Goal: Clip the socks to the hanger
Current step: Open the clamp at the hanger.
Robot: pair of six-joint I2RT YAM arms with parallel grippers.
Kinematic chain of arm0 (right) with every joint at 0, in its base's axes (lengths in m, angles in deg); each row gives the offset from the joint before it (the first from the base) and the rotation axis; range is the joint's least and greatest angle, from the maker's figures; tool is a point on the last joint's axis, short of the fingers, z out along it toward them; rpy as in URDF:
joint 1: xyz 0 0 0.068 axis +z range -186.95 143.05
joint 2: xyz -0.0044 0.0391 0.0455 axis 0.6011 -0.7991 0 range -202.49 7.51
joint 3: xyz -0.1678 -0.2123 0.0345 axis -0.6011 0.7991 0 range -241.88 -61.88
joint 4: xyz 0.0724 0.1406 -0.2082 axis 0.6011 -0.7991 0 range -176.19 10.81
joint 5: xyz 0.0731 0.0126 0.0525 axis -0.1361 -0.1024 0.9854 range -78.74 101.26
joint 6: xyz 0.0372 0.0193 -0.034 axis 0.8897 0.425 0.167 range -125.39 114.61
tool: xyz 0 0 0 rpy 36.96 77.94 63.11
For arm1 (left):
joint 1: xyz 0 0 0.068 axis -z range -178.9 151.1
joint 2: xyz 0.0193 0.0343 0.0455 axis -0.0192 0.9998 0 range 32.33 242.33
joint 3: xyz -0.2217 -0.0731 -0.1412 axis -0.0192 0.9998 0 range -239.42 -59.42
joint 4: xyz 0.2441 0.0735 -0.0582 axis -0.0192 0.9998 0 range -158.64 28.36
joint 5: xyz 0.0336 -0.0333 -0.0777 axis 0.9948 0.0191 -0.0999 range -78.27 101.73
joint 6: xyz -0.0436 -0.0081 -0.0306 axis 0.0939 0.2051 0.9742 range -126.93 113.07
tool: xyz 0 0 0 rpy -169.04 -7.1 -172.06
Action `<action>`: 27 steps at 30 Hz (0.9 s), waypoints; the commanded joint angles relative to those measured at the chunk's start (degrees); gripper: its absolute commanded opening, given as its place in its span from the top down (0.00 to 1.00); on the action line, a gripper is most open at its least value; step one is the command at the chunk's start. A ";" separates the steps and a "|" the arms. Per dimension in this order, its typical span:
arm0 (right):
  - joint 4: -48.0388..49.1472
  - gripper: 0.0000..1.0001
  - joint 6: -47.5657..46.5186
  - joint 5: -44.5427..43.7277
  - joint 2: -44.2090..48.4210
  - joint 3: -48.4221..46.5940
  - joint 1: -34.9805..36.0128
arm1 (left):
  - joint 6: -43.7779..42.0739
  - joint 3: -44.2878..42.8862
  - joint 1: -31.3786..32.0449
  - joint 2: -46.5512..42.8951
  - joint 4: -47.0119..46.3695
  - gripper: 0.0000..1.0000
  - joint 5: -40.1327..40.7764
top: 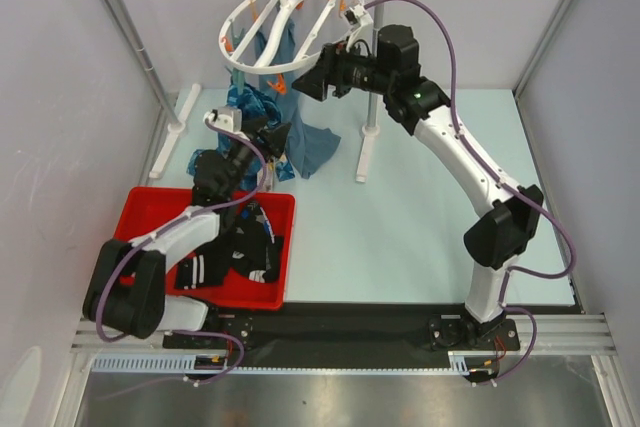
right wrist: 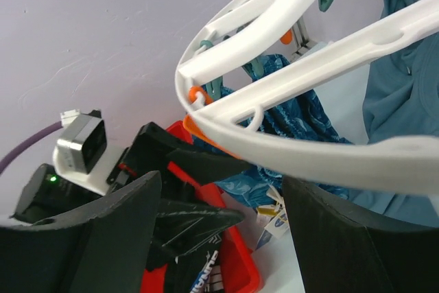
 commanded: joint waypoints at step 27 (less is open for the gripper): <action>-2.16 0.27 -4.80 -2.76 4.00 -0.75 4.24 | -5.01 -11.26 0.45 17.19 -31.87 0.50 -6.72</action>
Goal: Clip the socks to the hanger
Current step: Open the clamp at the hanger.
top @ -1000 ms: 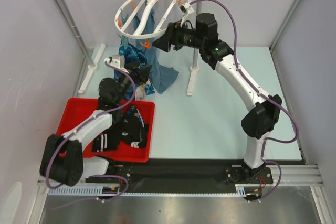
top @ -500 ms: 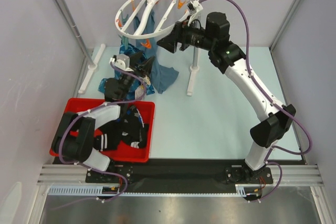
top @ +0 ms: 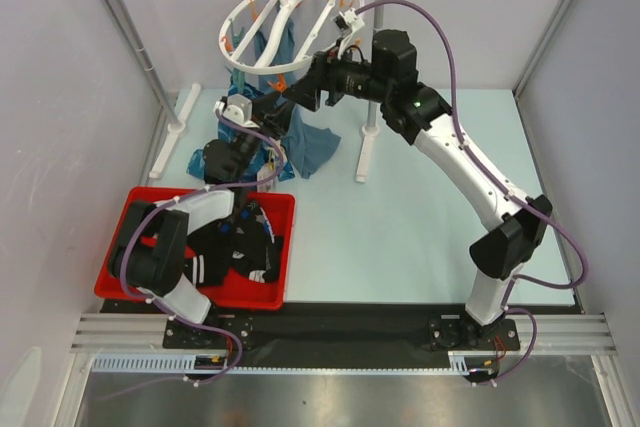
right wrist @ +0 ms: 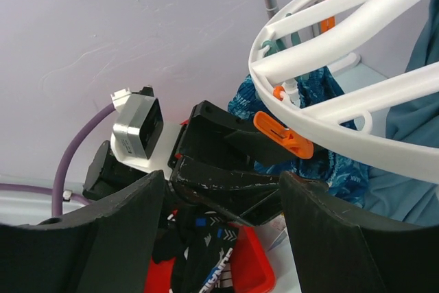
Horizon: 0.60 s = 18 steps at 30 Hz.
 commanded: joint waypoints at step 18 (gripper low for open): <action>-4.01 0.30 -1.99 -5.38 -5.10 -7.37 1.73 | 2.20 -4.38 0.02 0.91 -9.04 0.69 -3.41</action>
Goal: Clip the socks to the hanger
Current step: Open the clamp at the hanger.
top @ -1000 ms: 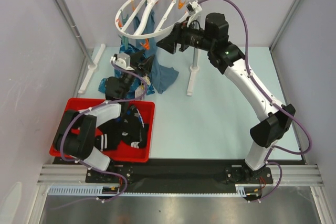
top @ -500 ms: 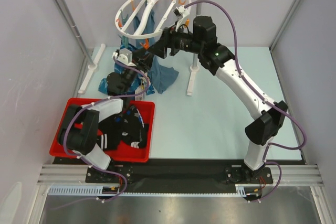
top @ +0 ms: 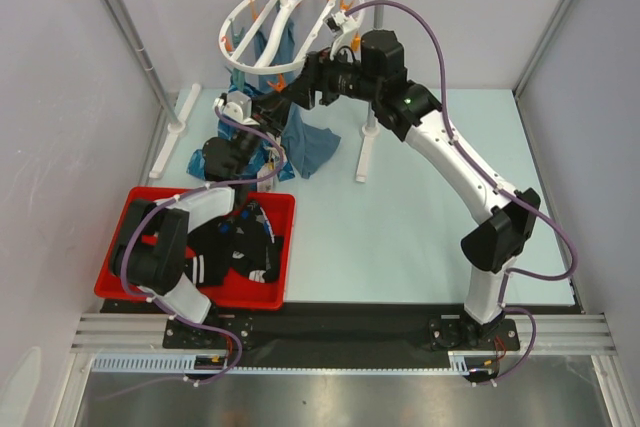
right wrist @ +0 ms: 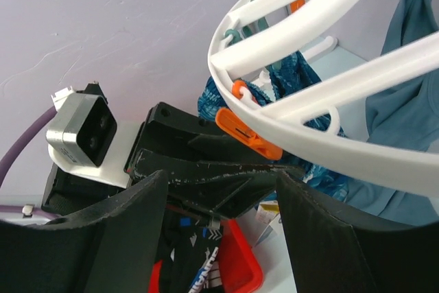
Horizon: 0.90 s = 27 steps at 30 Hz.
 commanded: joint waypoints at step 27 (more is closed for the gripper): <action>0.34 0.30 -7.50 -20.41 -3.58 -6.98 6.55 | 2.15 0.26 -0.45 -6.09 -3.39 0.92 -3.64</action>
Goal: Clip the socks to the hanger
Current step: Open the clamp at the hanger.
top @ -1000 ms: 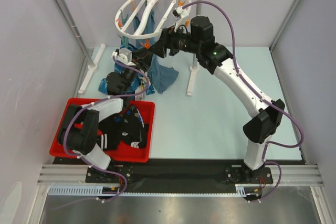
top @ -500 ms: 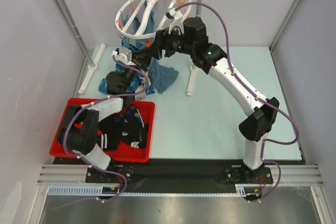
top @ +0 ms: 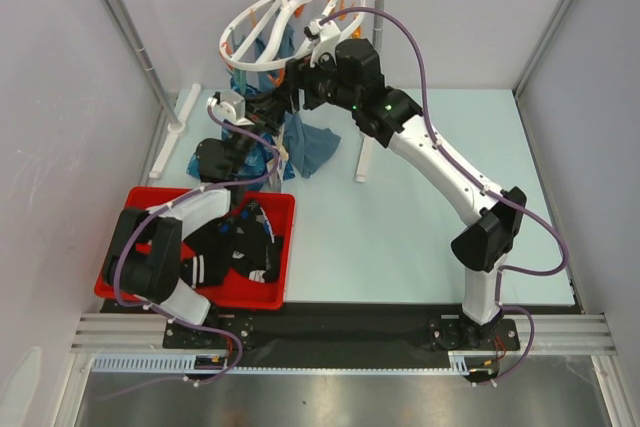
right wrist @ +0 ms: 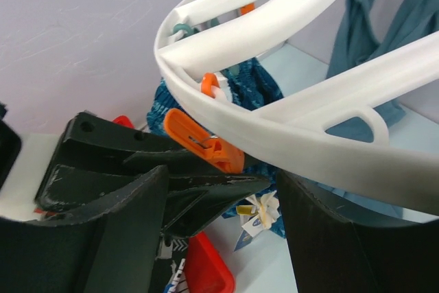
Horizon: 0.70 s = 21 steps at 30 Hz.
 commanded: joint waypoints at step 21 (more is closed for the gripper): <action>8.12 0.42 -2.42 -21.06 -4.46 -7.13 4.91 | 1.28 0.52 -0.23 -3.08 -2.89 0.93 -1.43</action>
